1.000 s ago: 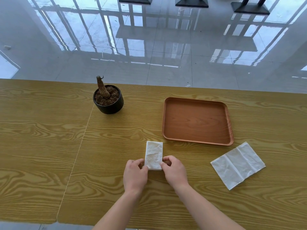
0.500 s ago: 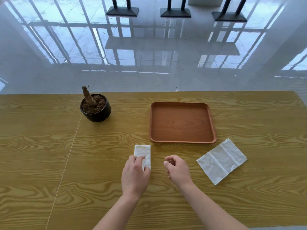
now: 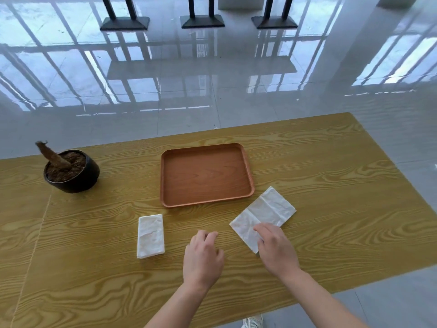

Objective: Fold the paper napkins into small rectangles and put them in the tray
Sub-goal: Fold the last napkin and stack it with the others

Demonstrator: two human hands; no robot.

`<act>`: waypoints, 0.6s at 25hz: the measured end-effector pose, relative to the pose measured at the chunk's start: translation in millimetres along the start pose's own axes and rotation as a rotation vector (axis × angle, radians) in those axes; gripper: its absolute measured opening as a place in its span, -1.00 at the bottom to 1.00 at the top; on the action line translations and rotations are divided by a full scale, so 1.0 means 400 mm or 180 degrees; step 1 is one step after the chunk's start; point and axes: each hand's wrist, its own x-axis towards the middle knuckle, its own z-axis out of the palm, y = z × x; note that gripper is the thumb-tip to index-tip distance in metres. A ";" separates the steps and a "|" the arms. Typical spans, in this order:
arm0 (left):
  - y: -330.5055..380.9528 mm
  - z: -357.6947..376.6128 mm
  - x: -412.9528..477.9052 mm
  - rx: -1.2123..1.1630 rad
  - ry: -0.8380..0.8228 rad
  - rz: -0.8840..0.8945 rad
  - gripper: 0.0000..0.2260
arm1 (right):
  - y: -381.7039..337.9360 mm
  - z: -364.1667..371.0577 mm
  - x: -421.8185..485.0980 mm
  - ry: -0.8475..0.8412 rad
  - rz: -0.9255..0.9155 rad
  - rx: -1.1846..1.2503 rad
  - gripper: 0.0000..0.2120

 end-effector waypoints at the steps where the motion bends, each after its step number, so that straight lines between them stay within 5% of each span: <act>1: 0.007 0.009 -0.001 0.0099 -0.0037 0.0044 -0.57 | 0.021 -0.001 -0.003 -0.0100 -0.0101 -0.0222 -0.64; 8: 0.007 0.034 -0.024 0.0645 -0.0129 0.0308 -0.53 | -0.006 0.042 -0.034 -0.0451 -0.0329 -0.0825 -0.62; 15: -0.058 0.008 -0.042 0.1237 -0.0451 0.0687 -0.55 | -0.111 0.092 -0.068 -0.0541 -0.0647 -0.0169 -0.62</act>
